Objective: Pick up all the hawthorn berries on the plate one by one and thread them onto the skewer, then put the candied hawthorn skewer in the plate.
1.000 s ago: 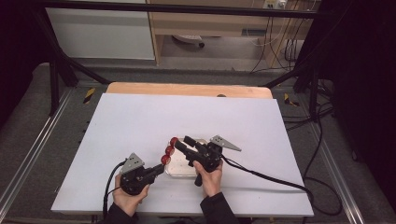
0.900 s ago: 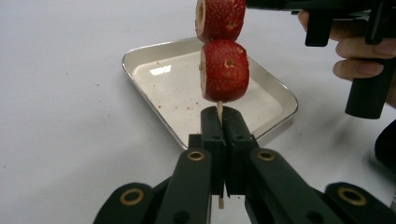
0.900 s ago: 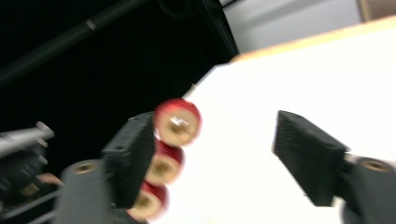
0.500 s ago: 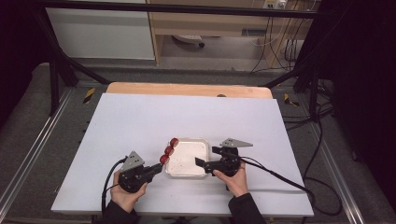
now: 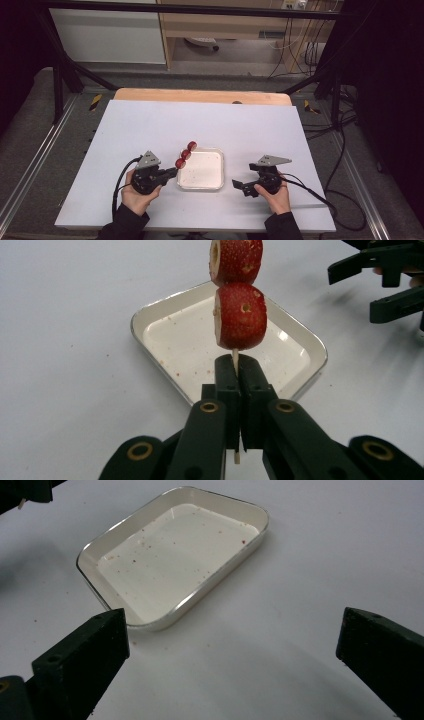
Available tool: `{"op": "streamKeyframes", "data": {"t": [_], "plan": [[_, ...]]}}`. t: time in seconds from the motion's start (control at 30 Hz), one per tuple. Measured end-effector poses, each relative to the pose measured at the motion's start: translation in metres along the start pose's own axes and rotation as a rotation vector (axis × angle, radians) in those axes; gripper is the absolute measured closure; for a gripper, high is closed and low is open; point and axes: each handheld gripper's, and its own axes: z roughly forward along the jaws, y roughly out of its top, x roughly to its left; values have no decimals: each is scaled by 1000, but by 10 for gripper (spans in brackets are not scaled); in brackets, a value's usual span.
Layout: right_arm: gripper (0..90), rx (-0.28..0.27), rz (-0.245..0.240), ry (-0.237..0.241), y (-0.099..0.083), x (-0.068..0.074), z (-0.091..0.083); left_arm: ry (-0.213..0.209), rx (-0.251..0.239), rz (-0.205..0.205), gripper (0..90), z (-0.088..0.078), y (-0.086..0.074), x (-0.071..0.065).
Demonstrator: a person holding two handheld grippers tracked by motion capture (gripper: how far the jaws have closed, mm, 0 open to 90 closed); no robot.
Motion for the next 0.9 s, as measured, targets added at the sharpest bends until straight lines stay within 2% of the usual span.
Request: {"op": "streamKeyframes", "data": {"t": [0.23, 0.37, 0.6, 0.9], "plan": [[13, 17, 2, -43, -13, -9, -14, 11, 64, 16, 884, 21, 13, -1], [13, 14, 1, -49, -18, -12, -21, 11, 97, 20, 884, 31, 17, -3], [12, 14, -4, -61, -22, -14, -29, 37, 167, 15, 883, 48, 16, -3], [13, 18, -8, -67, -25, -16, -32, 59, 253, 12, 883, 65, 15, -11]]}}
